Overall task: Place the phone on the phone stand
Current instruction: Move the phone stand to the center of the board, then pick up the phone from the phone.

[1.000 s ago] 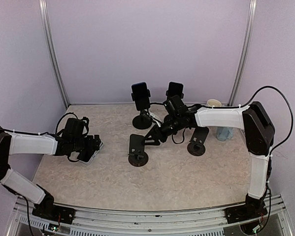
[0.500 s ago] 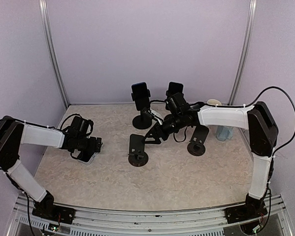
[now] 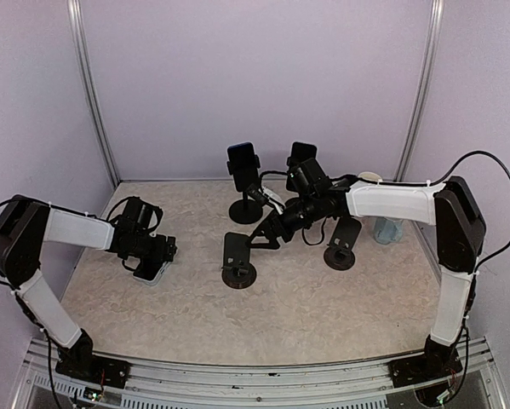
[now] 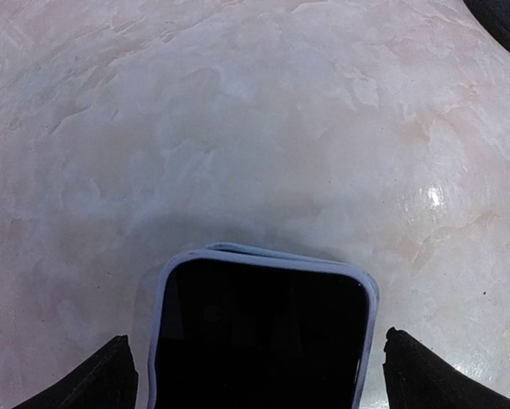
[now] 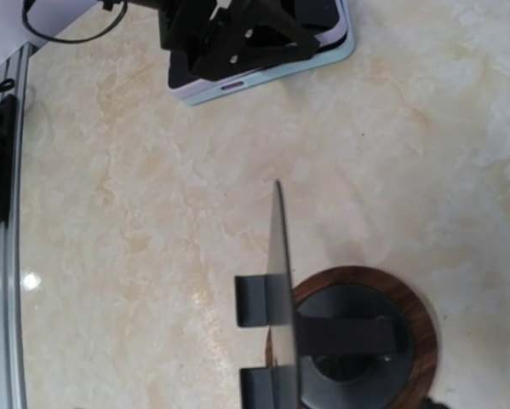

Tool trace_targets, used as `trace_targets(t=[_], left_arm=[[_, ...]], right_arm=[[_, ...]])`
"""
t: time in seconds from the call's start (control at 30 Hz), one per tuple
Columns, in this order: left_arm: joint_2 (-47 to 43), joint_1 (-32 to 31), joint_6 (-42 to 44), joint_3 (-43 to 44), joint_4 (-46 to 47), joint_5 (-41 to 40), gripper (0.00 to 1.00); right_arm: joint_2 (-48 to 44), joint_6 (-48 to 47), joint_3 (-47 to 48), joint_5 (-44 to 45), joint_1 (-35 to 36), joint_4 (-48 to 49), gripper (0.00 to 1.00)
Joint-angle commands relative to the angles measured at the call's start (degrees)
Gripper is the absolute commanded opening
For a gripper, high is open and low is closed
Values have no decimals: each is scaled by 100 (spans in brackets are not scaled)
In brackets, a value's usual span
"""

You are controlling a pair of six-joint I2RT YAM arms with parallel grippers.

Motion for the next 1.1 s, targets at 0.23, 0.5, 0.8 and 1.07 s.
trace_targets(t=[0.23,0.5,0.8,1.07], left_arm=[[227,83,77,215,-99,271,93],[343,94,47,299,-176,228,89],[318,94,36,283,-125,290,74],[70,94,-57,224,-57,249,73]], right_arm=[[-236,10,-66,73,-30,-85,100],[-318,29,-52,83,-50,-83,100],[-312,28,-100,90,-58,-51,100],[-327,43,-116,125,-69,-34,100]])
